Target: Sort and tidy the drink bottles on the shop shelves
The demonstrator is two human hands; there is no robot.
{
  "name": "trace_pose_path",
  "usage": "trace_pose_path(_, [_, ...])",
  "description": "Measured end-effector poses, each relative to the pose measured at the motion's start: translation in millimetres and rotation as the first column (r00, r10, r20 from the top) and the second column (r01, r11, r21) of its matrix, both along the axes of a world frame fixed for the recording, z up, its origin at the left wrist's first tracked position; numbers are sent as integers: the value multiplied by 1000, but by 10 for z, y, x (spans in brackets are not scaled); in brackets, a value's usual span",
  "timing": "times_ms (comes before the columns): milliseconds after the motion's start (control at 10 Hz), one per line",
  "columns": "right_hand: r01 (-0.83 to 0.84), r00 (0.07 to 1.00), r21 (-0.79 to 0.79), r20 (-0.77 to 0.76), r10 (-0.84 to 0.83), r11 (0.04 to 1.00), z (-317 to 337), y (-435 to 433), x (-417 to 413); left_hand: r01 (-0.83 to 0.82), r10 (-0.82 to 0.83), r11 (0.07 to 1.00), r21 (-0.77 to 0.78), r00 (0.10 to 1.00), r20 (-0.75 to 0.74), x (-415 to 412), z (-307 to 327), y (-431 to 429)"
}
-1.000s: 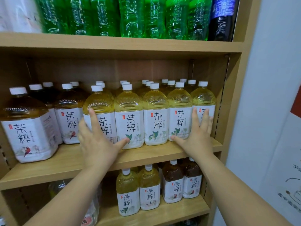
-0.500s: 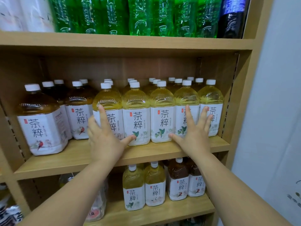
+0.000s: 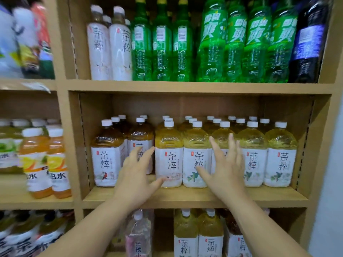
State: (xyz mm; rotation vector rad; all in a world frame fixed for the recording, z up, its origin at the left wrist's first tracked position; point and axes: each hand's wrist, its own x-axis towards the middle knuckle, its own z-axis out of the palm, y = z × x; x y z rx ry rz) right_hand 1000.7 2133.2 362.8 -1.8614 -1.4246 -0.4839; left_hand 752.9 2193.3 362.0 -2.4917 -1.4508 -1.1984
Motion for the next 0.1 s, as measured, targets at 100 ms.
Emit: trace_pose_path(100, [5, 1000, -89, -5, -5, 996, -52, 95, -223, -29, 31, 999, 34, 998, -58, -298, 2, -87])
